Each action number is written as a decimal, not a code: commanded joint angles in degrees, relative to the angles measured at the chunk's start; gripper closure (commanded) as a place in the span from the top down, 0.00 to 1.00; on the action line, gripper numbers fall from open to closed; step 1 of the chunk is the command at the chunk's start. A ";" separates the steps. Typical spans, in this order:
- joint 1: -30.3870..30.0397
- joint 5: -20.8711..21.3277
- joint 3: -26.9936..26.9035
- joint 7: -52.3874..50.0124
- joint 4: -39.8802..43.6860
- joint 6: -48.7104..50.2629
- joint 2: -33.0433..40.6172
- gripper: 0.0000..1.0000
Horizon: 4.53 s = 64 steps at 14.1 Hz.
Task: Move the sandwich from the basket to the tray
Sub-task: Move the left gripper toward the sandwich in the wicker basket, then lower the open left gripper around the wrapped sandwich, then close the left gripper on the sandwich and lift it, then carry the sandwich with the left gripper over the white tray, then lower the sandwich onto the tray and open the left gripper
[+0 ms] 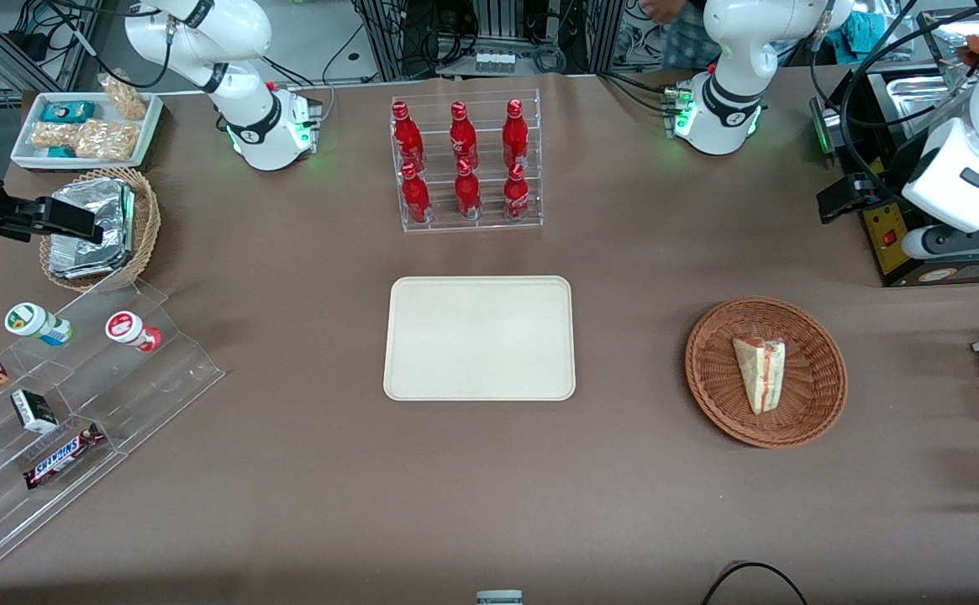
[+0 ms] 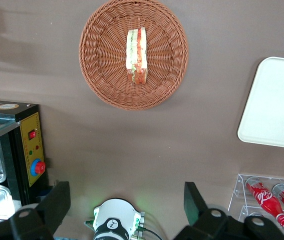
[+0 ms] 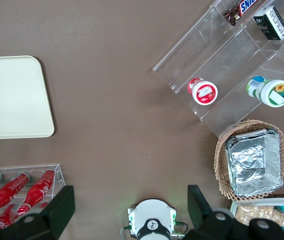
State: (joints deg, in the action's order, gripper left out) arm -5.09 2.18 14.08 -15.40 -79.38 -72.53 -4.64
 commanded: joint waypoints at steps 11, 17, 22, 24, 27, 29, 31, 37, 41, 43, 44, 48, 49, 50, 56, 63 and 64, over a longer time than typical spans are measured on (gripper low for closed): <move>-1.06 -0.16 -0.46 -3.59 -6.01 -8.10 -6.96 1.00; -1.94 0.28 -1.42 -3.77 -30.28 -40.81 -6.52 1.00; -3.70 0.46 -1.69 -2.10 -36.72 -53.67 -10.11 1.00; -3.70 0.46 -1.60 -2.18 -36.72 -56.39 -12.48 1.00; -3.70 0.46 -1.60 -2.18 -36.72 -59.21 -15.56 1.00; -3.88 0.46 -1.69 -2.10 -36.72 -61.58 -17.76 1.00; -4.31 0.46 -1.69 -2.18 -36.64 -63.78 -19.78 1.00; -5.46 0.46 -1.60 -2.27 -36.20 -64.41 -20.49 0.15; -4.58 -0.42 -1.08 -5.59 -32.96 -60.04 -18.65 0.13; -3.10 -0.33 1.46 -8.94 -29.27 -55.72 -18.03 0.13; -1.17 -0.33 2.08 -11.65 -27.51 -54.23 -18.12 0.13; 10.51 0.46 2.09 -20.28 -23.20 -53.07 -20.40 0.13; 13.58 0.37 2.09 -21.85 -21.88 -53.16 -21.45 0.13; 16.22 0.46 2.09 -23.52 -19.96 -53.07 -22.94 0.13; 30.91 3.69 1.65 -35.12 1.57 -45.87 -39.98 0.15; 39.71 8.19 1.74 -39.01 4.58 -45.60 -45.45 0.22; 39.80 8.19 1.74 -39.01 4.67 -45.51 -45.45 0.24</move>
State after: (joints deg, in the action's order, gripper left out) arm 33.32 9.13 16.44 -53.29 -77.38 -120.24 -49.49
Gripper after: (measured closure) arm 0.775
